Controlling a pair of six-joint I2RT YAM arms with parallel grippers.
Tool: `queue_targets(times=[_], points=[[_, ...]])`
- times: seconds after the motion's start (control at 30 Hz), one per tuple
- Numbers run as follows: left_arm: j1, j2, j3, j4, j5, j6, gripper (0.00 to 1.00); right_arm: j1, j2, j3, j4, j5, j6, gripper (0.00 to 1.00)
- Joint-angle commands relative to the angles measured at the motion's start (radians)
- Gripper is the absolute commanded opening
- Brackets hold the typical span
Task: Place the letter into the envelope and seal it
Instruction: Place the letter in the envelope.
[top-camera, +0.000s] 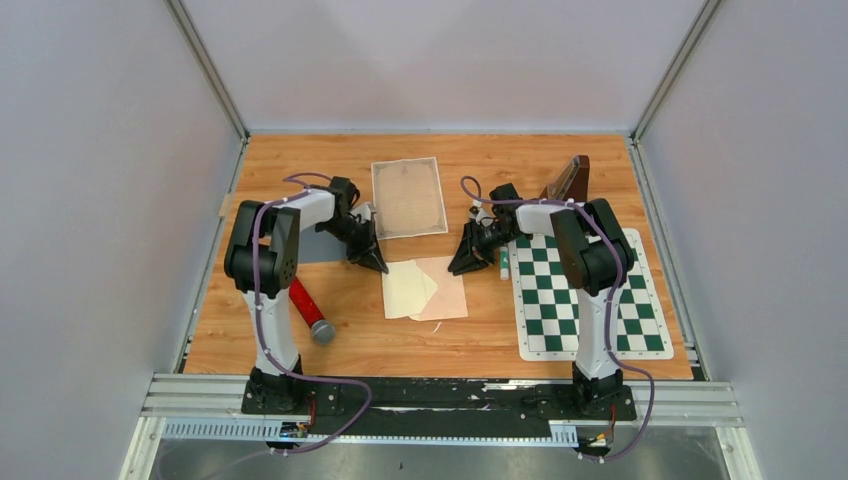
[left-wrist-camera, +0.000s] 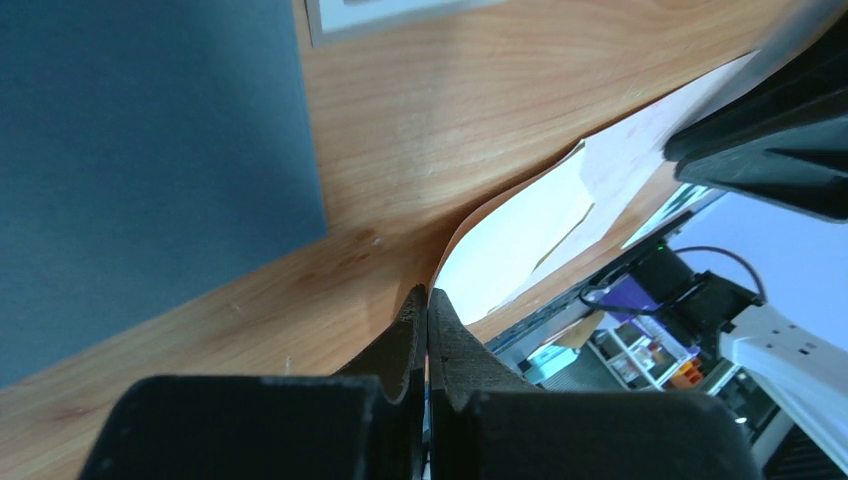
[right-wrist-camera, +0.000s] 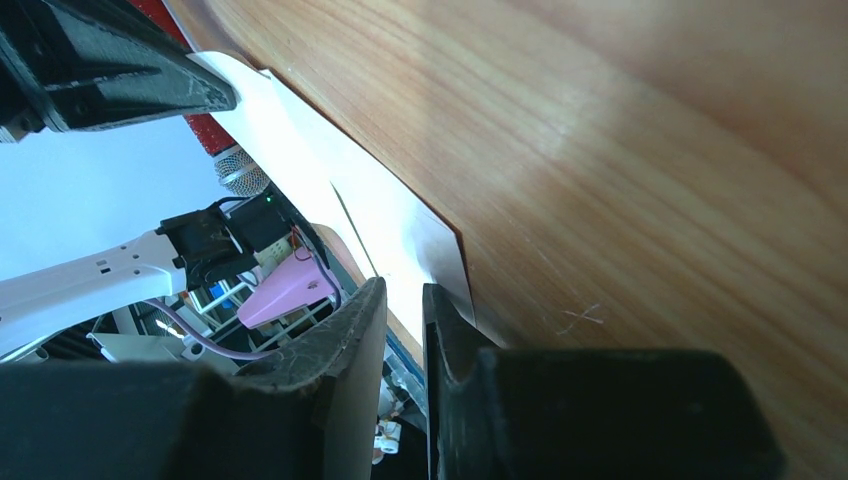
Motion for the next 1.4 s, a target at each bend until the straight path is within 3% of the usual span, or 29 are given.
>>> queue_targets(times=[0.0, 0.2, 0.63, 1.13, 1.3, 1.37], points=[[0.009, 0.014, 0.033, 0.073, 0.077, -0.058, 0.0, -0.003, 0.011, -0.011, -0.018, 0.025, 0.039, 0.21], [-0.003, 0.04, 0.026, 0.11, 0.149, -0.063, 0.0, -0.003, -0.015, 0.008, -0.021, 0.022, 0.022, 0.23], [-0.059, 0.068, 0.17, -0.087, 0.1, 0.219, 0.0, -0.003, 0.004, 0.007, -0.02, 0.028, 0.017, 0.23], [-0.103, 0.144, 0.222, -0.023, 0.122, 0.145, 0.0, -0.003, 0.018, 0.013, -0.021, 0.026, 0.019, 0.23], [-0.091, 0.119, 0.242, -0.069, 0.07, 0.162, 0.19, -0.005, 0.011, 0.015, -0.031, 0.036, 0.006, 0.23], [-0.078, 0.092, 0.214, -0.062, 0.098, 0.147, 0.21, -0.006, 0.006, 0.015, -0.038, 0.04, -0.002, 0.24]])
